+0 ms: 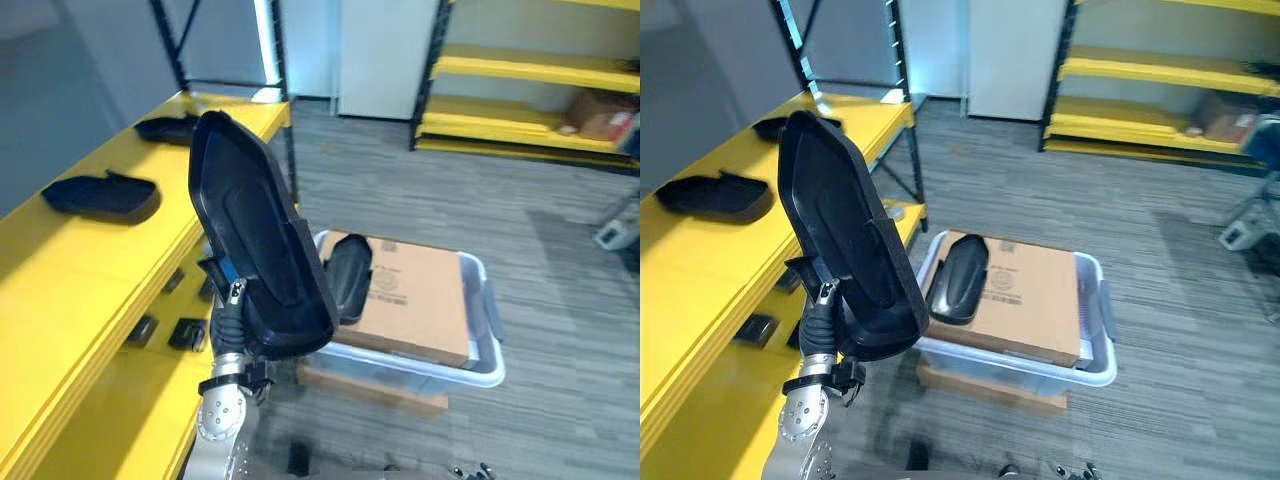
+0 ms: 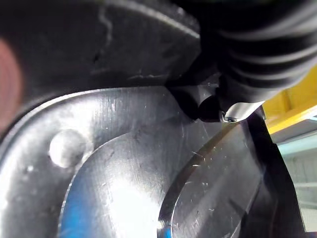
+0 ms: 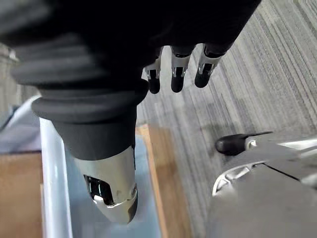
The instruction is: Walk over and take plastic housings, then place them on the shelf
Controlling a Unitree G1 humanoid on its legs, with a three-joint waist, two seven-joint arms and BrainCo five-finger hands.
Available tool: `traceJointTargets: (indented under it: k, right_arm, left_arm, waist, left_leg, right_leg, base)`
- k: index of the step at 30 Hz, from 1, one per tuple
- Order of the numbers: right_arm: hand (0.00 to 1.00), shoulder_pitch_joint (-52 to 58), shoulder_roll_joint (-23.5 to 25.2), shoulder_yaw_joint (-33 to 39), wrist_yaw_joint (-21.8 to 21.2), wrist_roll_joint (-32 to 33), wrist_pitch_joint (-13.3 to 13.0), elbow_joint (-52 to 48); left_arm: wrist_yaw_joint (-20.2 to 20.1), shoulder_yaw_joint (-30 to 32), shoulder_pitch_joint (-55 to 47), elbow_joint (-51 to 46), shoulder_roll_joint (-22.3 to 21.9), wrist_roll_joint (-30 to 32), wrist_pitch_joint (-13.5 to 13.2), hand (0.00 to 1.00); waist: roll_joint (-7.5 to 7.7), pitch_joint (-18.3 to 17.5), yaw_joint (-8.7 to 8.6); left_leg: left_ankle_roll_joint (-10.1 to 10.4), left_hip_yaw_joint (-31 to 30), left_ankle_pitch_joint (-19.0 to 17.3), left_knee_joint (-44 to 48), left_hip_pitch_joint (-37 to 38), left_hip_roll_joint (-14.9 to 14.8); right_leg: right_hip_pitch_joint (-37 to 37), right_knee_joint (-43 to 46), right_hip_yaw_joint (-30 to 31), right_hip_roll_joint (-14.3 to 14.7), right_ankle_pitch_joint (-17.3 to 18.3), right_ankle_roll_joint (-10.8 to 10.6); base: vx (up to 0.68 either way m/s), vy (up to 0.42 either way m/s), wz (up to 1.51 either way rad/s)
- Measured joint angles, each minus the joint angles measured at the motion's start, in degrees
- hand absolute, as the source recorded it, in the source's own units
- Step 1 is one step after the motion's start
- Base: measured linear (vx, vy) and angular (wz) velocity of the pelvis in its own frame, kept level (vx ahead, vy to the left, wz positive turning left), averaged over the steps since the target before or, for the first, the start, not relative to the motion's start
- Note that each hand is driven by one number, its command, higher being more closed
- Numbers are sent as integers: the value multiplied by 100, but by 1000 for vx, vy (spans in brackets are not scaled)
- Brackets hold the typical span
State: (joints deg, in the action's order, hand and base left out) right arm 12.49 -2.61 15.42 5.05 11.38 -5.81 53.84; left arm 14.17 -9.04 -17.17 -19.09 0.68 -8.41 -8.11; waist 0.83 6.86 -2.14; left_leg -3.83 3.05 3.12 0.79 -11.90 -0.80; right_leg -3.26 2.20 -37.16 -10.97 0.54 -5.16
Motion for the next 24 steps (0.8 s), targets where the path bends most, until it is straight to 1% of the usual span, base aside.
traceJointTargets:
  k: [1, 2, 3, 4, 5, 6, 7, 8, 9, 10, 11, 12, 13, 14, 15, 16, 17, 18, 19, 20, 21, 22, 23, 24]
  right_arm:
    - [0, -58, -19, -3, 0, -17, 1, -9]
    - [0, -160, -122, 17, 8, -25, 3, -52]
    - [0, -186, -131, 12, 7, -25, 5, -83]
    - [0, -265, -137, -19, 8, -25, 0, -137]
    - [0, -411, -129, -66, 9, -25, -2, -142]
    - [0, -468, -132, -67, 13, -25, -3, -143]
    - [0, -579, -83, -73, 23, -30, 17, -109]
    - [0, -605, -42, -75, 22, -34, 38, -97]
    - [0, -649, 37, -91, 22, -66, 86, -97]
    - [0, -672, 64, -112, 23, -80, 122, -101]
    - [0, -692, 53, -206, 25, -113, 167, -109]
    - [0, -708, 23, -334, 21, -167, 211, -147]
    - [0, -721, 16, -450, 21, -208, 216, -188]
    - [0, -734, 45, -482, 17, -235, 220, -187]
    - [0, -763, 110, -499, 15, -255, 222, -188]
    - [0, -767, 148, -534, 16, -265, 221, -202]
    - [0, -753, 146, -570, 19, -303, 221, -226]
    - [0, -692, 144, -628, 23, -306, 215, -307]
    - [0, -653, 139, -701, 22, -307, 199, -379]
    - [0, -655, 113, -720, 19, -307, 192, -399]
    - [0, -651, 102, -735, 21, -307, 192, -441]
    - [0, -622, 105, -743, 21, -306, 189, -507]
    - [0, -596, 105, -752, 18, -306, 187, -539]
    - [0, -577, 108, -761, 11, -306, 187, -544]
  left_arm:
    - [1, -9, 29, 1, -37, -1, 0, 100]
    - [-11, -58, 56, 27, -92, 0, 0, 100]
    - [-23, -76, 101, 68, -100, -1, -1, 100]
    - [-19, -123, 113, 77, -97, -13, -14, 100]
    - [-20, -134, 126, 80, -49, -109, -45, 100]
    - [-23, -156, 157, 101, -20, -118, -57, 100]
    - [-38, -207, 261, 199, 3, -125, -61, 100]
    - [-49, -239, 303, 237, 7, -164, -60, 100]
    - [-74, -269, 348, 265, 7, -229, -62, 100]
    - [-100, -273, 376, 296, 11, -240, -65, 100]
    - [-138, -276, 388, 325, 0, -238, -64, 100]
    - [-140, -282, 394, 380, -6, -238, -63, 100]
    - [-130, -342, 466, 462, 10, -235, -57, 100]
    - [-124, -360, 532, 501, 55, -234, -57, 100]
    - [-116, -377, 622, 530, 146, -226, -57, 100]
    - [-110, -402, 680, 556, 199, -221, -58, 100]
    - [-73, -436, 706, 593, 193, -217, -59, 100]
    - [-21, -480, 726, 615, 185, -213, -59, 100]
    - [-15, -504, 755, 621, 185, -211, -61, 100]
    - [-14, -509, 772, 623, 183, -210, -63, 100]
    - [-3, -511, 828, 649, 188, -209, -81, 100]
    - [10, -511, 886, 698, 187, -209, -97, 100]
    - [52, -515, 943, 789, 188, -209, -117, 100]
    - [83, -515, 939, 810, 188, -209, -117, 100]
  waist:
    - [-46, 44, 27]
    - [-171, 94, 17]
    - [-203, 93, -12]
    - [-155, 100, 33]
    - [-127, 96, 118]
    - [-128, 97, 145]
    - [-131, 106, 142]
    - [-121, 107, 141]
    - [-96, 118, 134]
    - [-44, 149, 136]
    - [-58, 147, 135]
    - [-39, 165, 125]
    - [-90, 156, 87]
    - [-114, 149, 42]
    - [-75, 189, -23]
    - [1, 226, -28]
    - [34, 227, -30]
    - [33, 229, -64]
    - [28, 230, -102]
    - [13, 236, -127]
    - [-4, 244, -162]
    - [2, 241, -170]
    - [16, 234, -161]
    - [37, 222, -162]
  left_leg:
    - [-70, 579, -59, 274, -109, -133]
    - [-113, 2151, -128, 725, -121, -619]
    - [-129, 2432, -150, 767, -100, -687]
    - [-178, 2587, -185, 744, -62, -595]
    - [-187, 2529, -272, 797, -105, -480]
    - [-186, 2476, -327, 861, -146, -427]
    - [-198, 2355, -474, 974, -173, -307]
    - [-219, 2333, -541, 1029, -164, -244]
    - [-229, 2372, -750, 1249, -161, -183]
    - [-235, 2402, -952, 1486, -179, -148]
    - [-293, 2352, -1164, 1735, -187, -94]
    - [-348, 2218, -1370, 1948, -164, -15]
    - [-405, 2087, -1431, 1972, -84, 45]
    - [-409, 1992, -1435, 1925, -36, 76]
    - [-396, 1835, -1420, 1805, 87, 117]
    - [-373, 1698, -1398, 1635, 287, 184]
    - [-388, 1589, -1380, 1545, 432, 224]
    - [-381, 1422, -1362, 1479, 568, 269]
    - [-376, 1254, -1360, 1410, 672, 307]
    - [-373, 1172, -1360, 1398, 700, 314]
    - [-365, 958, -1362, 1387, 745, 351]
    - [-336, 798, -1361, 1389, 799, 397]
    - [-276, 619, -1395, 1399, 881, 450]
    - [-233, 517, -1419, 1411, 933, 487]
  right_leg:
    - [-32, 61, -203, -65, 42, 8]
    - [-181, 354, -765, -137, 182, -149]
    - [-262, 484, -966, -202, 246, -206]
    - [-357, 586, -1166, -352, 286, -265]
    - [-390, 587, -1237, -451, 330, -352]
    - [-410, 584, -1256, -490, 348, -392]
    - [-522, 567, -1294, -548, 408, -484]
    - [-583, 565, -1307, -585, 446, -532]
    - [-675, 636, -1336, -692, 541, -570]
    - [-707, 861, -1357, -856, 694, -528]
    - [-706, 1300, -1329, -1087, 892, -303]
    - [-603, 2033, -1082, -1360, 1086, 435]
    - [-179, 2941, -363, -1587, 933, 830]
    - [46, 3251, 124, -1543, 1046, 703]
    - [289, 3494, 658, -1347, 1285, 420]
    - [539, 3559, 1024, -1137, 1507, 320]
    - [690, 3452, 1198, -968, 1600, 299]
    - [884, 3180, 1405, -699, 1658, 211]
    - [1135, 2839, 1723, -410, 1657, 187]
    - [1270, 2657, 1900, -277, 1643, 163]
    - [1460, 2321, 2232, -77, 1567, 77]
    - [1584, 2102, 2446, 15, 1477, 13]
    - [1652, 1892, 2638, 89, 1220, 55]
    - [1649, 1822, 2667, 90, 1043, 76]
  base:
    - [39, 135, 177]
    - [57, 110, 178]
    - [91, 131, 184]
    - [71, 91, 97]
    - [65, 113, 67]
    - [51, 131, 57]
    - [44, 113, 57]
    - [73, 142, 78]
    - [89, 143, 66]
    - [140, 179, 65]
    - [136, 153, 47]
    - [224, 198, 45]
    - [209, 157, 43]
    - [225, 140, 58]
    - [198, 59, 64]
    - [247, 52, 67]
    - [296, 47, 71]
    - [298, 17, 82]
    - [249, -10, 84]
    - [250, -33, 95]
    - [257, -59, 93]
    - [320, -104, 117]
    - [274, -117, 97]
    - [280, -169, 105]
